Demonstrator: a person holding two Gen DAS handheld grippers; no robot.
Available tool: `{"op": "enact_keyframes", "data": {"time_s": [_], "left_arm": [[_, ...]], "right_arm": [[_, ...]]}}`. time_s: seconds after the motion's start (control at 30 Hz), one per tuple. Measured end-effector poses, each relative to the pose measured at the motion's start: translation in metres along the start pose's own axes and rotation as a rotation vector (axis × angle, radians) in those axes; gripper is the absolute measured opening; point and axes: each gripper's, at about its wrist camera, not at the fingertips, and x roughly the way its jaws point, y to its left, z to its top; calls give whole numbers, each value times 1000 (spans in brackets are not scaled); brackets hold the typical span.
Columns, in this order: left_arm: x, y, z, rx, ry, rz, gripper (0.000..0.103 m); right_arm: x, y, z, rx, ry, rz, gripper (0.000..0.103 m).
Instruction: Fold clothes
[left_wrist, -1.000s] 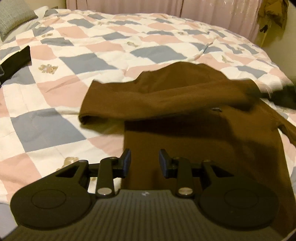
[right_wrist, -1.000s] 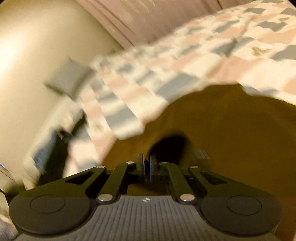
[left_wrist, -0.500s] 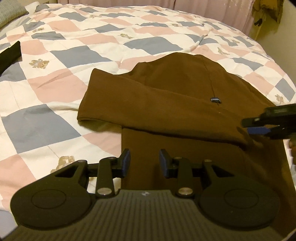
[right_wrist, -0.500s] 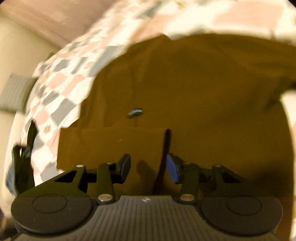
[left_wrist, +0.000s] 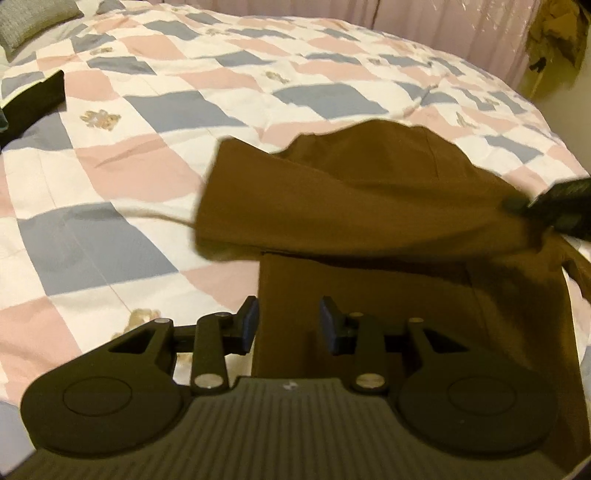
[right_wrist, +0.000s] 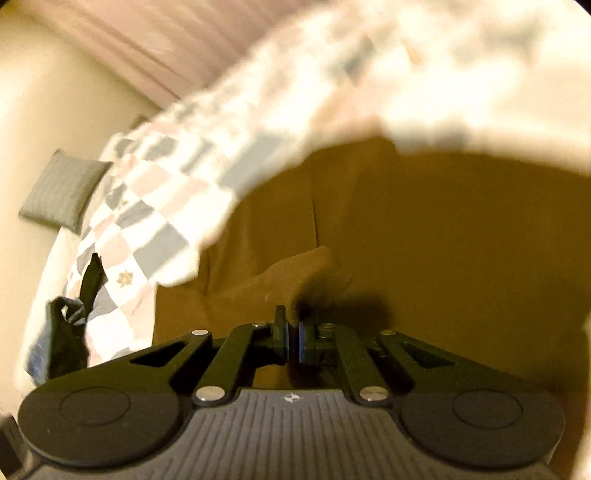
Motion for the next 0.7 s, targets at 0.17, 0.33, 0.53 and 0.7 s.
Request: {"op": "enact_keyframes", "data": {"time_s": [0.17,0.33,0.53,0.7], "left_arm": [[2,-10,10,-17,-28,-12,31],[11,-26,11,15,-20,-21,31],[25,-37,25,90,-35,-18,31],[46,-41,56,146,-96,-25,31]], "right_arm": [[-43,-33,54,-70,-88,-129,5],[-47,-70,69,-11,-51,-202,5],[-38,-81,55,16,-4,-201,5],[-44,-76,55,42,2,-217,5]]}}
